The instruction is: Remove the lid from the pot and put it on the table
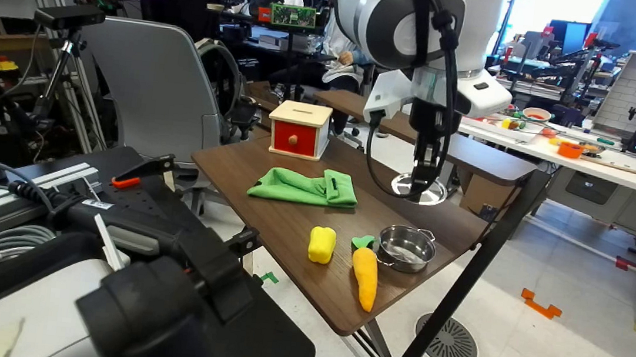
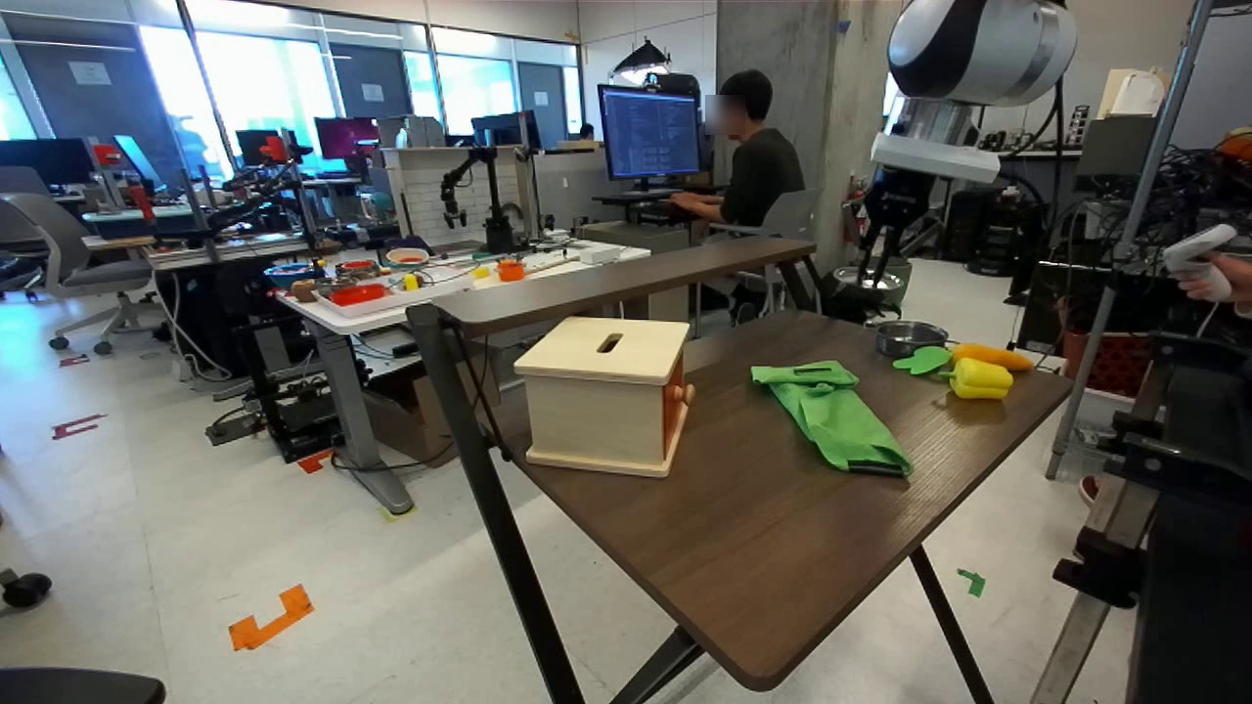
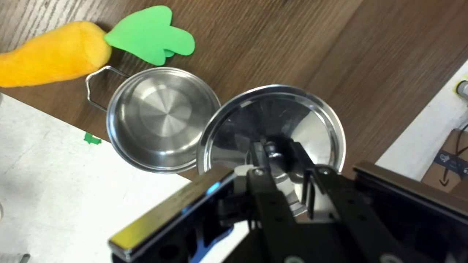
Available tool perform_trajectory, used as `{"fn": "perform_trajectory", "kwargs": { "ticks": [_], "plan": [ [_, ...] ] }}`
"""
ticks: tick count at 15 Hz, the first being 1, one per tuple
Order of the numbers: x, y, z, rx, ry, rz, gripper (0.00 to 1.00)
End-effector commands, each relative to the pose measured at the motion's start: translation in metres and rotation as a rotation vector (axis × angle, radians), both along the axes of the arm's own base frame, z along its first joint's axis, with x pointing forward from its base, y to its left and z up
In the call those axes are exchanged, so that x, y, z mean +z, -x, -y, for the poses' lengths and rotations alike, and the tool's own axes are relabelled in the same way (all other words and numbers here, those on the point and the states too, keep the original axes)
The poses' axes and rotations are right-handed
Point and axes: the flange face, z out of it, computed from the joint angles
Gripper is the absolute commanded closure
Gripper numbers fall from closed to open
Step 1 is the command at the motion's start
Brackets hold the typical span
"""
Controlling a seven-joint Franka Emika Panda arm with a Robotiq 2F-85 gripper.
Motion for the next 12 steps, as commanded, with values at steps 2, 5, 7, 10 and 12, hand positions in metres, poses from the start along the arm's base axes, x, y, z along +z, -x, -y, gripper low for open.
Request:
{"fn": "perform_trajectory", "kwargs": {
  "ticks": [2,5,7,10,12],
  "plan": [
    [0.0,-0.03,-0.016,0.042,-0.051,-0.002,0.95],
    [-0.024,-0.045,-0.024,0.055,-0.076,-0.027,0.95],
    [-0.045,-0.051,-0.028,0.064,-0.088,-0.046,0.95],
    [-0.079,-0.055,-0.037,0.085,-0.09,-0.087,0.95],
    [-0.097,-0.058,-0.042,0.095,-0.091,-0.106,0.95]
  ]
}}
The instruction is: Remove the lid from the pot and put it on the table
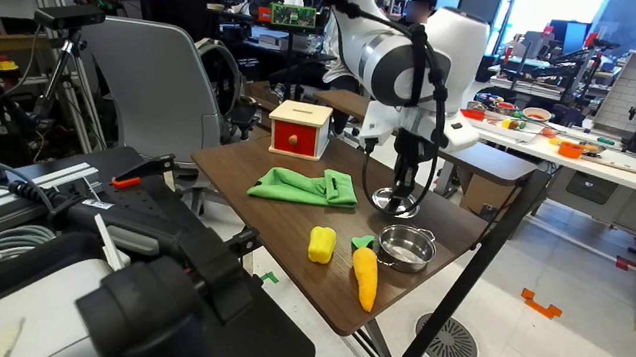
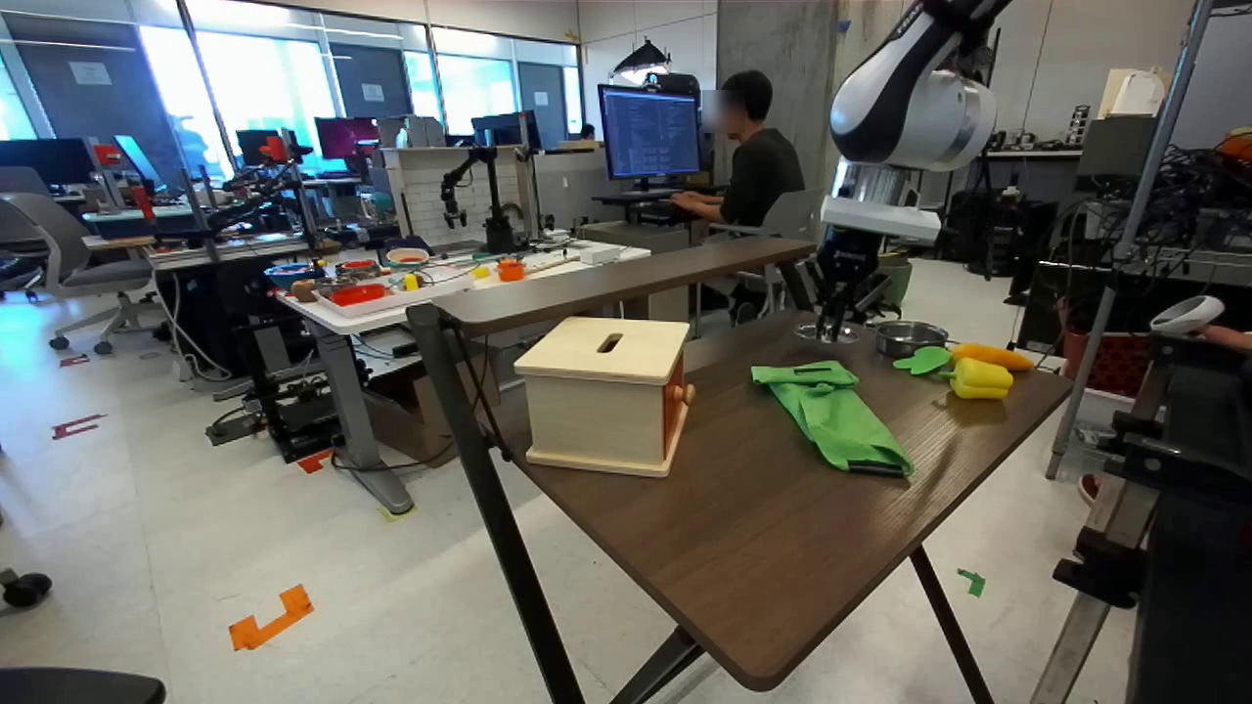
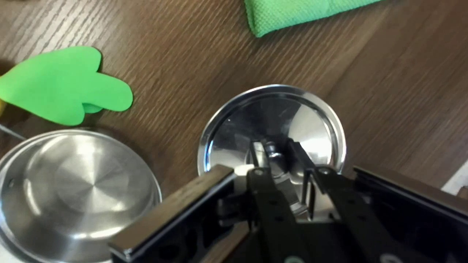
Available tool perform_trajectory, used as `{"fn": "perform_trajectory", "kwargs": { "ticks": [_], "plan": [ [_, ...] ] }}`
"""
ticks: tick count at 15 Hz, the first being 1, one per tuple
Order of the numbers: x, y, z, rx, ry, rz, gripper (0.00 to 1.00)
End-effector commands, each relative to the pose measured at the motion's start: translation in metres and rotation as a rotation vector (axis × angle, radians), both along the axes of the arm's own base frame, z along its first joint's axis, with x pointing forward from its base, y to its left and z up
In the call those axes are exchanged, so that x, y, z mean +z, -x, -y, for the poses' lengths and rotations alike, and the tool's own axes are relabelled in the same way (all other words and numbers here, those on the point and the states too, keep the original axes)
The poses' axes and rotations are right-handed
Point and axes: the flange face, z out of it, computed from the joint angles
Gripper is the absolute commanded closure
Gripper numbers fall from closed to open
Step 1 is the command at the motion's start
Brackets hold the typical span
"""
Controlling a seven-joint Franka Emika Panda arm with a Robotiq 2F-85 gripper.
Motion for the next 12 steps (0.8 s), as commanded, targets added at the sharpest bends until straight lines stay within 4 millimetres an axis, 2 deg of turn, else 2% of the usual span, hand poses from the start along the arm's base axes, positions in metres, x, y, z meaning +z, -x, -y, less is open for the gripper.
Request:
{"fn": "perform_trajectory", "kwargs": {
  "ticks": [1,3,4,5,6,10,12],
  "plan": [
    [-0.026,-0.016,-0.009,0.025,-0.015,-0.025,0.95],
    [-0.036,-0.019,-0.011,0.03,-0.011,-0.035,0.95],
    [-0.032,-0.022,-0.01,0.031,-0.009,-0.033,0.95],
    [-0.031,-0.024,-0.009,0.029,-0.012,-0.036,0.66],
    [-0.03,-0.025,-0.008,0.029,-0.013,-0.043,0.54],
    [-0.02,-0.029,-0.004,0.028,-0.007,-0.035,0.26],
    [0.001,-0.032,-0.004,0.026,-0.003,-0.01,0.11]
  ]
}}
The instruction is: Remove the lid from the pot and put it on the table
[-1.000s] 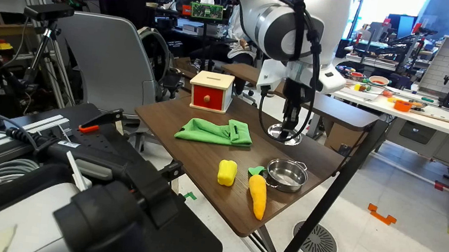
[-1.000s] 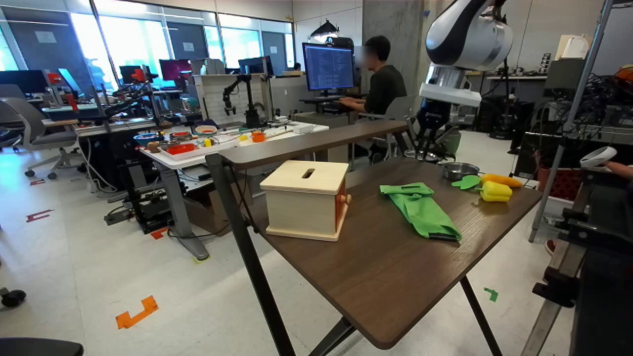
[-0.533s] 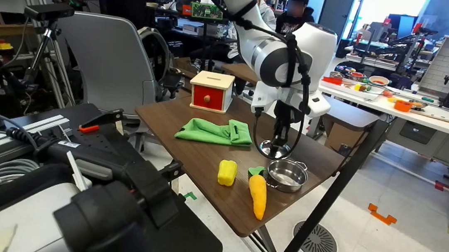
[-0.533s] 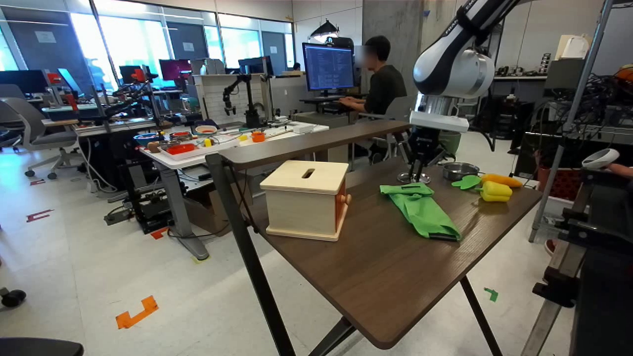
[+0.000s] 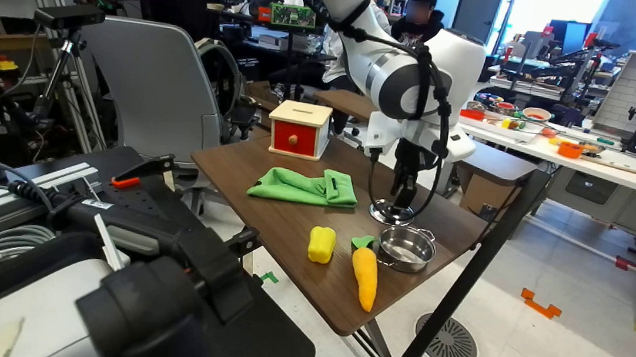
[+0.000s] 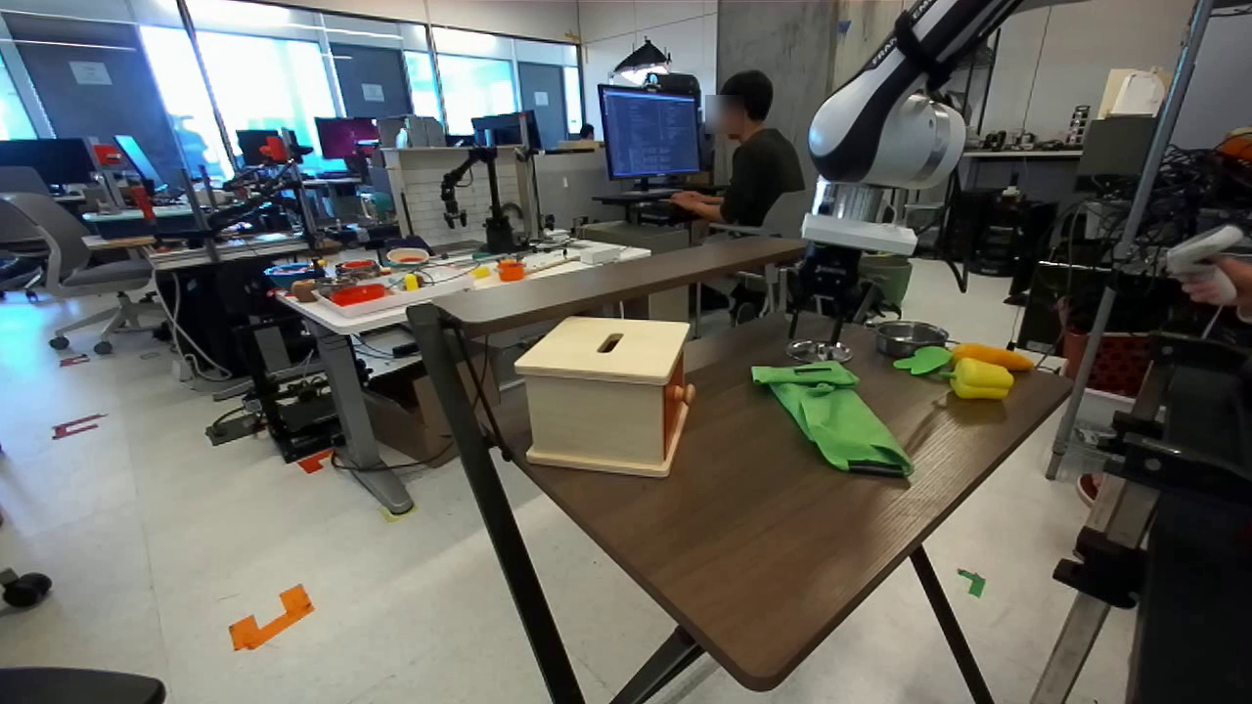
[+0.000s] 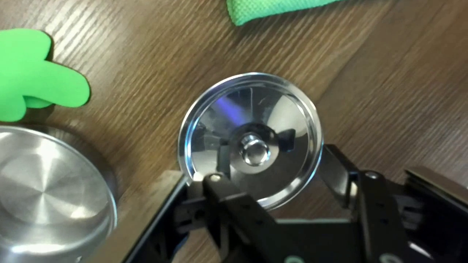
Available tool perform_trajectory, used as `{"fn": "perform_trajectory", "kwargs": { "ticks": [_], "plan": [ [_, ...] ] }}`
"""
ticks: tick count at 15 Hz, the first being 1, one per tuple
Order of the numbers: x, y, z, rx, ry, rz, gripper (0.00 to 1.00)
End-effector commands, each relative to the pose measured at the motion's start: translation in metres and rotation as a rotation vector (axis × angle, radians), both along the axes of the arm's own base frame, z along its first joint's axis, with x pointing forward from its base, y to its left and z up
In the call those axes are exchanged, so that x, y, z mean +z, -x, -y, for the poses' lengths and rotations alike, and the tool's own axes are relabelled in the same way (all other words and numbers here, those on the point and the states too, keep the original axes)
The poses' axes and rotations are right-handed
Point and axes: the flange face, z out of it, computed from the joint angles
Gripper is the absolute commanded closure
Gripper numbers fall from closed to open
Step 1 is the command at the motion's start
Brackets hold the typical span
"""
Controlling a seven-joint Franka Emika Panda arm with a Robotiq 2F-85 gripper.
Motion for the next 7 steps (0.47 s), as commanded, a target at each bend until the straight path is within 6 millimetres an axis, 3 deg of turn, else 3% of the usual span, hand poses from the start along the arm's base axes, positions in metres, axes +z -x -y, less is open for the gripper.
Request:
{"fn": "perform_trajectory", "kwargs": {
  "ticks": [1,4,5,7],
  "plan": [
    [0.041,-0.009,0.0,0.001,-0.001,0.041,0.02],
    [0.095,-0.006,-0.013,0.057,-0.036,0.142,0.0],
    [0.058,-0.017,-0.001,0.021,0.005,0.095,0.0],
    [0.088,-0.018,-0.01,0.046,-0.013,0.125,0.0]
  ]
}}
